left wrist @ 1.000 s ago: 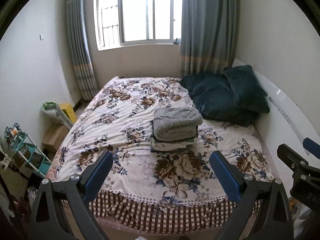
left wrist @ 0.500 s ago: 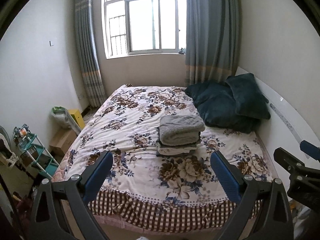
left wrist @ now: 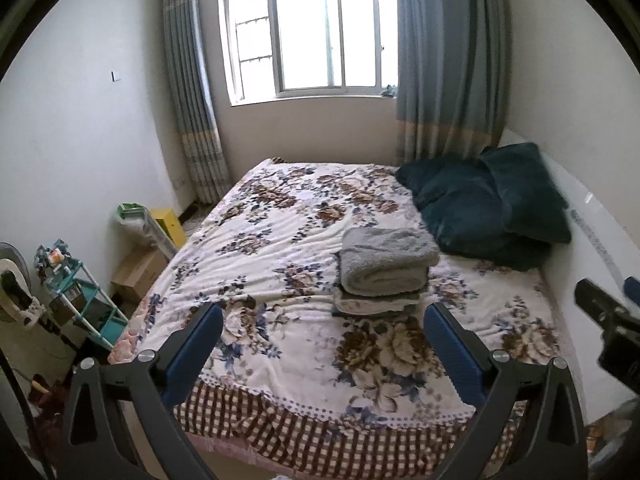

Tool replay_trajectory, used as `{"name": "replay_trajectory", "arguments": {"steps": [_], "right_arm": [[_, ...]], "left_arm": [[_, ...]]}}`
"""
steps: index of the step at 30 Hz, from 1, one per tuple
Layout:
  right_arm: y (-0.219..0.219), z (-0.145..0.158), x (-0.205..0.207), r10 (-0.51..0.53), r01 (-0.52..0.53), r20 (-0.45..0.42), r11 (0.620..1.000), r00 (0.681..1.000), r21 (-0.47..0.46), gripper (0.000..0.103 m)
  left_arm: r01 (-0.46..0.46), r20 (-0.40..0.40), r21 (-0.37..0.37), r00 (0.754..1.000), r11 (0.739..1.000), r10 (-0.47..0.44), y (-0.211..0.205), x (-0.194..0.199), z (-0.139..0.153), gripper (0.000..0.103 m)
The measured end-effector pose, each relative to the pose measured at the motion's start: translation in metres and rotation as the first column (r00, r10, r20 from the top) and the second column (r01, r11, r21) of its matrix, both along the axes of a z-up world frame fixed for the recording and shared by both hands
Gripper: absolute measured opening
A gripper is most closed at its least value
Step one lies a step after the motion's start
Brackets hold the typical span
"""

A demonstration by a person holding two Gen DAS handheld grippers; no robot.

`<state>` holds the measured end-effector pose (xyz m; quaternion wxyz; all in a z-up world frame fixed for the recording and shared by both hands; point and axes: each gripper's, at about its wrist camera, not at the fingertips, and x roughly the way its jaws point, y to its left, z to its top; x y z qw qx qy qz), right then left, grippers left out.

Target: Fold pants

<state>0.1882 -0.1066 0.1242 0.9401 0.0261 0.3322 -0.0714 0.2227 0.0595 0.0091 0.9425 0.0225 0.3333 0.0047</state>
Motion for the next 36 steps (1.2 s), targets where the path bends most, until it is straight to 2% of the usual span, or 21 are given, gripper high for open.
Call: {"name": "replay_trajectory", "arguments": {"steps": [7,11,16,26,36], "right_arm": [[0.003,-0.016,0.062,-0.017,0.015,-0.023,0.999,1.0,-0.052,0.098],[0.006,-0.035,0.099,-0.015,0.01,-0.061,0.997,0.998,-0.071,0.098],[0.007,-0.059,0.135,-0.008,0.002,-0.102,0.998,0.995,-0.061,0.098],[0.007,-0.08,0.156,-0.009,0.004,-0.089,0.998,0.996,-0.056,0.099],[0.007,-0.081,0.155,-0.01,0.005,-0.09,0.999,0.996,-0.054,0.099]], "left_arm": [[-0.004,-0.054,0.026,0.999,1.0,0.006,-0.007,0.05,-0.023,0.103],[-0.004,-0.097,0.013,0.995,1.0,0.005,-0.011,0.078,-0.038,0.103],[-0.013,-0.111,0.019,0.994,1.0,0.015,-0.013,0.104,-0.048,0.103],[-0.011,-0.083,-0.016,0.997,1.0,0.009,-0.006,0.122,-0.049,0.103],[0.0,-0.08,-0.017,0.997,1.0,-0.001,-0.009,0.122,-0.052,0.103]]}}
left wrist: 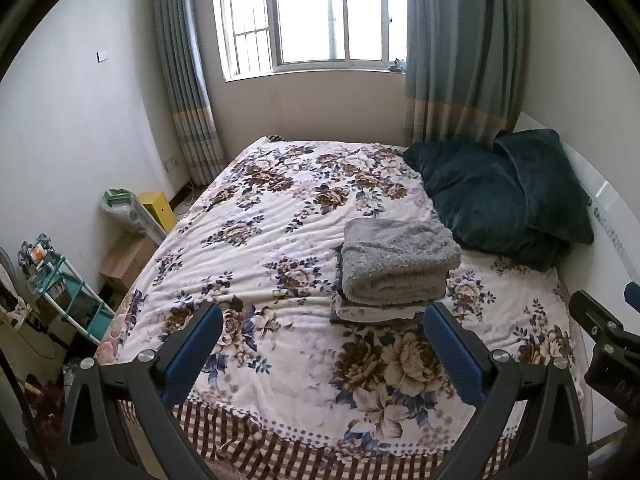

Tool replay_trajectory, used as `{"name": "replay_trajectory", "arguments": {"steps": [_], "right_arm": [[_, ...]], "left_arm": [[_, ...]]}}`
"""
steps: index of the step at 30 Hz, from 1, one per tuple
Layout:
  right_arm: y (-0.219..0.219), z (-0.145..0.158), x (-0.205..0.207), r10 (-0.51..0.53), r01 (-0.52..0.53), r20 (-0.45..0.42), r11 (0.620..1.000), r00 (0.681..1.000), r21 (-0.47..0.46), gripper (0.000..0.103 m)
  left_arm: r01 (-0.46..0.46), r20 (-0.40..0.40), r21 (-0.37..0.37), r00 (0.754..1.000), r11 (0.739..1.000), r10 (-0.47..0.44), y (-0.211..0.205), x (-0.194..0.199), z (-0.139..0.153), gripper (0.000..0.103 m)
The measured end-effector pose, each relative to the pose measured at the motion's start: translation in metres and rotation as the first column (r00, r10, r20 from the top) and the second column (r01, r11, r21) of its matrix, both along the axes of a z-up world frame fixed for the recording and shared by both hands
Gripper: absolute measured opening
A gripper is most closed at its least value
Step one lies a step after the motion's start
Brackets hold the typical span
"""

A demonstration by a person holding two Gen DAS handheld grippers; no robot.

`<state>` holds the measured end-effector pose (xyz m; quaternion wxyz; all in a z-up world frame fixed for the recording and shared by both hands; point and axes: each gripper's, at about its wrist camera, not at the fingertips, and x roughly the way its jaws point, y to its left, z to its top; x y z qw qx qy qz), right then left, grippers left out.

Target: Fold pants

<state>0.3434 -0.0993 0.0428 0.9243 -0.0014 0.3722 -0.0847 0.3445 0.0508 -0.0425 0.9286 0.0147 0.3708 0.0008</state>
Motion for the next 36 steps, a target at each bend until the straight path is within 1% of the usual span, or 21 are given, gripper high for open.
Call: {"name": "replay_trajectory", "arguments": {"steps": [3,7,13,29,36], "right_arm": [[0.0,0.0,0.0,0.0,0.0,-0.003,1.0,1.0,0.0,0.1],[0.0,-0.003,0.001,0.003,-0.003,-0.005,1.0,1.0,0.003,0.1],[-0.004,-0.01,-0.015,-0.006,0.007,-0.008,1.0,1.0,0.009,0.1],[-0.005,-0.008,-0.016,-0.002,0.002,-0.003,1.0,1.0,0.013,0.1],[-0.001,-0.006,-0.025,0.003,-0.003,0.02,1.0,1.0,0.016,0.1]], "left_arm": [[0.007,0.005,0.008,1.0,1.0,-0.007,-0.002,-0.003,0.0,0.103],[0.008,0.001,0.001,1.0,1.0,-0.008,-0.003,-0.004,0.001,0.103],[0.014,0.003,0.001,1.0,1.0,-0.014,-0.003,-0.006,0.002,0.103],[0.027,0.023,0.003,0.999,1.0,-0.027,-0.005,-0.012,0.009,0.103],[0.026,0.023,0.004,0.999,1.0,-0.026,-0.005,-0.012,0.01,0.103]]}}
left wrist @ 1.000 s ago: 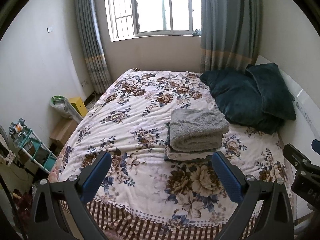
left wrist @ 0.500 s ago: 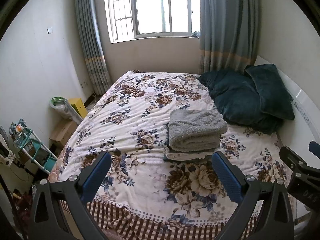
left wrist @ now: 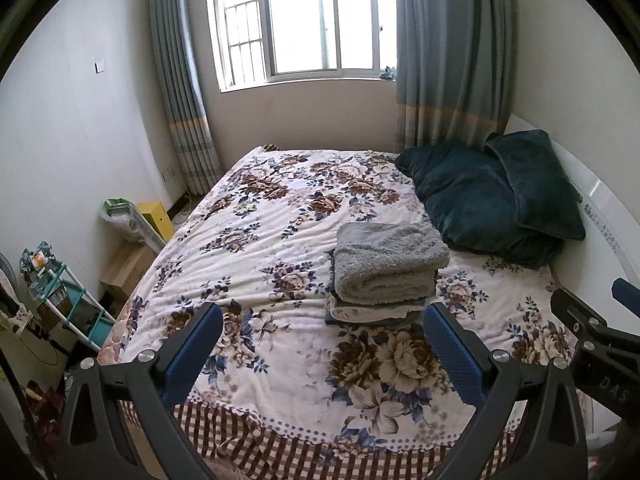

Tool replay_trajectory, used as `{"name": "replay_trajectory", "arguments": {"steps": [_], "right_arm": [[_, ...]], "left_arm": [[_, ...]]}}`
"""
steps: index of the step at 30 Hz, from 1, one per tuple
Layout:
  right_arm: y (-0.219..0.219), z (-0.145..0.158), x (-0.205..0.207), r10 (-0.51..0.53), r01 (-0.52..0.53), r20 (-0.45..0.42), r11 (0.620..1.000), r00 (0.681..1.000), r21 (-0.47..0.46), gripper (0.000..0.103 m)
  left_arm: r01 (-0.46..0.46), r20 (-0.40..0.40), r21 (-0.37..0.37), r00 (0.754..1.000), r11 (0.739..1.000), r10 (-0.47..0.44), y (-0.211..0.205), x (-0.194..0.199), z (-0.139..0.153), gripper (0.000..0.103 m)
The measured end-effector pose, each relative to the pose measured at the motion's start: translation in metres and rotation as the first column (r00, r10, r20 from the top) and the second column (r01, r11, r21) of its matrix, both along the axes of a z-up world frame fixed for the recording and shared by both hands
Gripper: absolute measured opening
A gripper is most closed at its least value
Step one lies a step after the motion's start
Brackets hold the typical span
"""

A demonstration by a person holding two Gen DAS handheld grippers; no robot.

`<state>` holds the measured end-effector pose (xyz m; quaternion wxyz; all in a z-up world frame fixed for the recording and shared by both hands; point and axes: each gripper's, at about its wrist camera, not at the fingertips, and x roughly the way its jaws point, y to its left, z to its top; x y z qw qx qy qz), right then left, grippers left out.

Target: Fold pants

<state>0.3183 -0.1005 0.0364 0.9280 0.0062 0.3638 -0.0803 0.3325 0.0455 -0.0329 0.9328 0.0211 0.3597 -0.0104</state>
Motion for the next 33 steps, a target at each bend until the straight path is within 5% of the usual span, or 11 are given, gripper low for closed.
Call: {"name": "replay_trajectory", "arguments": {"steps": [33], "right_arm": [[0.002,0.008,-0.014,0.004,-0.004,0.011,1.0,1.0,0.008,0.101]], "left_arm": [[-0.01,0.022,0.005,1.0,1.0,0.01,-0.001,-0.021,0.008,0.103]]}}
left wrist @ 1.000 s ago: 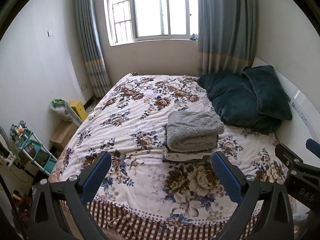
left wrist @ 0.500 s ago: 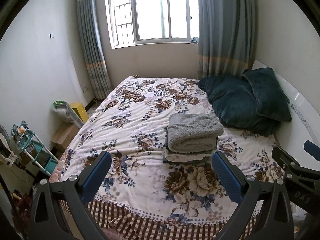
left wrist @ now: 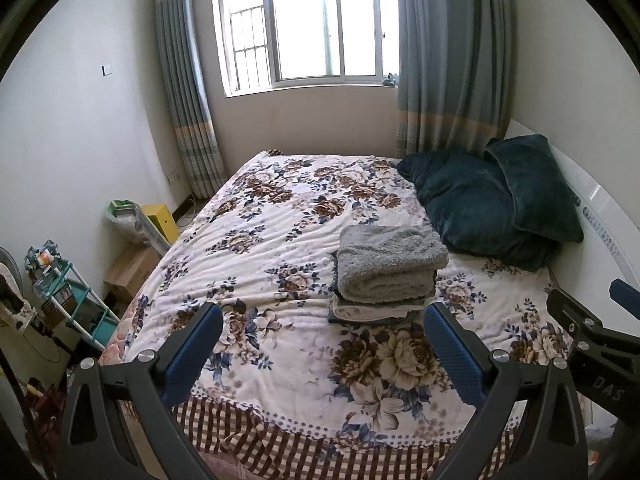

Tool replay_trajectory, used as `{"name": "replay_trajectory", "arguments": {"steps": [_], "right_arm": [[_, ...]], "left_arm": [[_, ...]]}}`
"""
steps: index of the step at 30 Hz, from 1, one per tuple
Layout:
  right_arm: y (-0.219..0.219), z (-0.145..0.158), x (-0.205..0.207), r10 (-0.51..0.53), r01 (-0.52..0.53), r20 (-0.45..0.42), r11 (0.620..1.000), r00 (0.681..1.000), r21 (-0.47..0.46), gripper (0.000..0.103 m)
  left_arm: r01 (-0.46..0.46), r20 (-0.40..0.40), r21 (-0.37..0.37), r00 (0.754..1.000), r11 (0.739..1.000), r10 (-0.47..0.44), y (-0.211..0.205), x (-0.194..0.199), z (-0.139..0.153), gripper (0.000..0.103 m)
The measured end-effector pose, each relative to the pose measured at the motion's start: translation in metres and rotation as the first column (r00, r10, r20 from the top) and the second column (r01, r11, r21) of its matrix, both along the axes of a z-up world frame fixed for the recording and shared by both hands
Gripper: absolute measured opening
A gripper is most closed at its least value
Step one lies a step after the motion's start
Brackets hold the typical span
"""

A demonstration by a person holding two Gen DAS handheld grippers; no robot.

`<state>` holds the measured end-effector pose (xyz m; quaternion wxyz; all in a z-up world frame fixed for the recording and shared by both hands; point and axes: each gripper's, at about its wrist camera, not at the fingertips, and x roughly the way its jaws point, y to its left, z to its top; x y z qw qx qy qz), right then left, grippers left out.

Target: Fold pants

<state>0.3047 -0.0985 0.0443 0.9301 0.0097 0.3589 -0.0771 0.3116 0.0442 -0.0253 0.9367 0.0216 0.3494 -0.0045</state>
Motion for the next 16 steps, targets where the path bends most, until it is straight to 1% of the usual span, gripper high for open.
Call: {"name": "replay_trajectory", "arguments": {"steps": [9,12,16], "right_arm": [[0.001,0.0,-0.005,-0.003,0.003,0.0,1.0,1.0,-0.001,0.101],[0.003,0.001,-0.009,-0.007,0.007,0.0,1.0,1.0,-0.004,0.101],[0.005,0.002,-0.015,-0.012,0.012,0.003,1.0,1.0,-0.004,0.101]], "left_arm": [[-0.002,-0.004,-0.007,1.0,1.0,0.002,-0.001,-0.009,-0.001,0.103],[0.004,0.014,-0.012,1.0,1.0,-0.004,-0.002,-0.013,0.0,0.103],[0.007,0.02,-0.008,1.0,1.0,-0.007,-0.003,-0.013,0.002,0.103]]}}
